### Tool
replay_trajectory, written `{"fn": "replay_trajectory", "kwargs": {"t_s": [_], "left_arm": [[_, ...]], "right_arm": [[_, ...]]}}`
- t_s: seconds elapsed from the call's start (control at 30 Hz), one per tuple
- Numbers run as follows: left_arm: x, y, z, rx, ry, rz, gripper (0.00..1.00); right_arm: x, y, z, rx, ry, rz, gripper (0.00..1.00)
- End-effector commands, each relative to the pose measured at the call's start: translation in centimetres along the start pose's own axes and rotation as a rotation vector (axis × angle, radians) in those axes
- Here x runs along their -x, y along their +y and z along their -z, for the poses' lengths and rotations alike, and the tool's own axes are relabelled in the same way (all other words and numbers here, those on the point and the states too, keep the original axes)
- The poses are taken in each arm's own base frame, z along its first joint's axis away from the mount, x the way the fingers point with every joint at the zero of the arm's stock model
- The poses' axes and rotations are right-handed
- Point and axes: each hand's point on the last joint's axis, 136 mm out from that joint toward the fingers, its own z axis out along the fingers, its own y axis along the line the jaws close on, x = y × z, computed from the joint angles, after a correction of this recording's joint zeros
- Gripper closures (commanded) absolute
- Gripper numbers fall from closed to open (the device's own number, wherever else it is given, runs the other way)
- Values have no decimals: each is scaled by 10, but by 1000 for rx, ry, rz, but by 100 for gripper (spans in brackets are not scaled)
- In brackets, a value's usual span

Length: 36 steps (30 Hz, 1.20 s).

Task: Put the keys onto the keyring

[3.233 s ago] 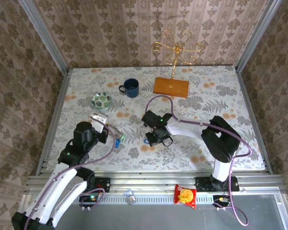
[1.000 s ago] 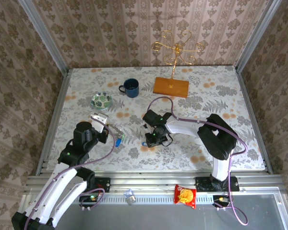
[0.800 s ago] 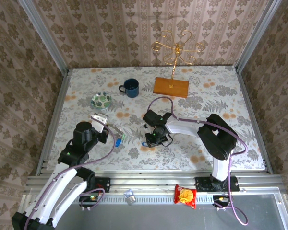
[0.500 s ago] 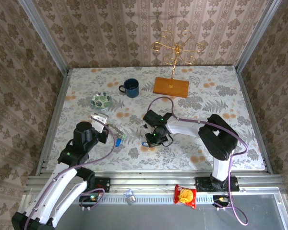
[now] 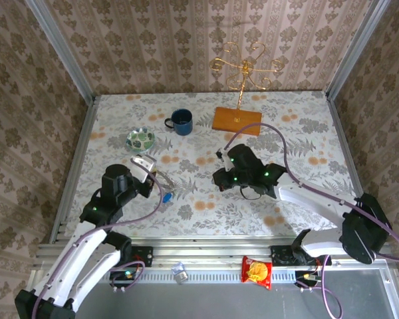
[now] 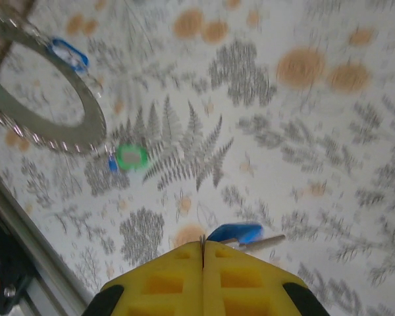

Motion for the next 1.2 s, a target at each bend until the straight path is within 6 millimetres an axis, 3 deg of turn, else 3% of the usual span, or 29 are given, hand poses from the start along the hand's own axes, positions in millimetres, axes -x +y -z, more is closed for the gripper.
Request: {"fn": "replay_trajectory", "kwargs": {"t_s": [0.0, 0.2, 0.5, 0.8, 1.17], "left_arm": [[41, -24, 5, -131, -126, -49, 100], [54, -70, -3, -357, -143, -62, 100], [70, -128, -12, -626, -177, -98, 100], [68, -151, -19, -695, -183, -131, 100], [63, -155, -23, -696, -174, -134, 100]], "right_arm": [[7, 15, 10, 99, -84, 117, 100], [14, 53, 43, 297, -250, 372, 100], [20, 58, 57, 275, -366, 608, 100], [7, 70, 53, 343, -338, 727, 100], [5, 69, 41, 303, -312, 733, 100]]}}
